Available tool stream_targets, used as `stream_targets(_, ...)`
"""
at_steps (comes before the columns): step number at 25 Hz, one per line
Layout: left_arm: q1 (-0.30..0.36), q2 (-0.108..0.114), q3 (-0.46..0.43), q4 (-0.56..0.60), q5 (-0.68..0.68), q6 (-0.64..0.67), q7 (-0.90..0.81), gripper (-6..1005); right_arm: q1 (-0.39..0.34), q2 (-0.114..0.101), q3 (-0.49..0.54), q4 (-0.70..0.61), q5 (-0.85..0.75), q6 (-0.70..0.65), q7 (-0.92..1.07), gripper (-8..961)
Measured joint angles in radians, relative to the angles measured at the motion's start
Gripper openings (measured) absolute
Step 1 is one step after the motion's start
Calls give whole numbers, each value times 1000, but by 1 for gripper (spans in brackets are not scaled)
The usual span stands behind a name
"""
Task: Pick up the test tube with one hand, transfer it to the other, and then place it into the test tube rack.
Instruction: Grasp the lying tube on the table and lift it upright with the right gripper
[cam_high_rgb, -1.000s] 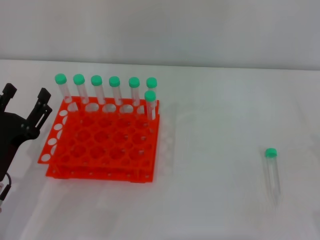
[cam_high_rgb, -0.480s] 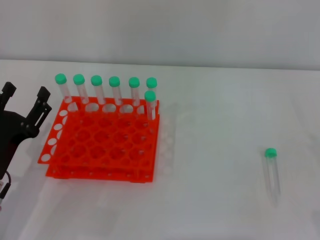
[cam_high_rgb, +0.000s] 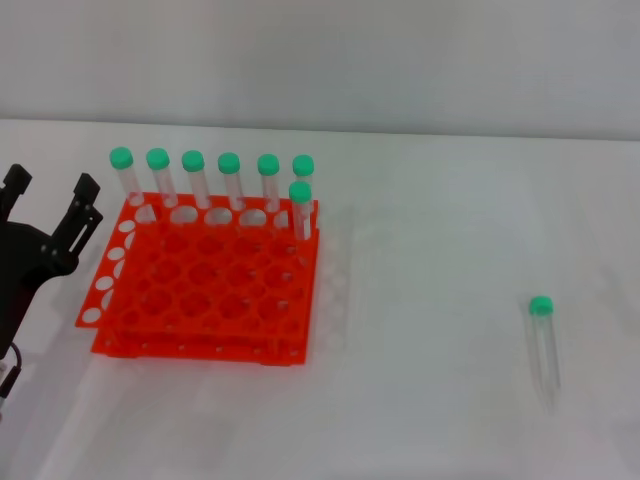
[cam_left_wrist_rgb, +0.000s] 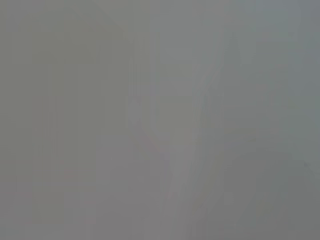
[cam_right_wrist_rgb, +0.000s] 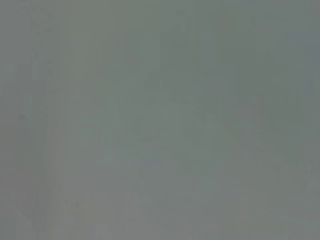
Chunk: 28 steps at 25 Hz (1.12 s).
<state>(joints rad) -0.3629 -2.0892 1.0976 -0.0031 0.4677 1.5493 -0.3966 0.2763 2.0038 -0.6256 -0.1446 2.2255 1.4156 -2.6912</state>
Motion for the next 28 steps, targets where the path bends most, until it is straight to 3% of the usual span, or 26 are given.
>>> stream_targets(10, 15, 0, 1, 0, 8, 1, 3, 810, -21, -3, -123, -123, -67, -1, 107, 858)
stream_targets(17, 22, 1, 0, 9, 5, 11, 5, 809, -22, -4, -127, -261, -218, -7, 292, 858)
stream_targets(28, 1, 5, -10, 16, -22, 12, 73, 807, -17, -1, -126, -310, -238, 2, 454, 858)
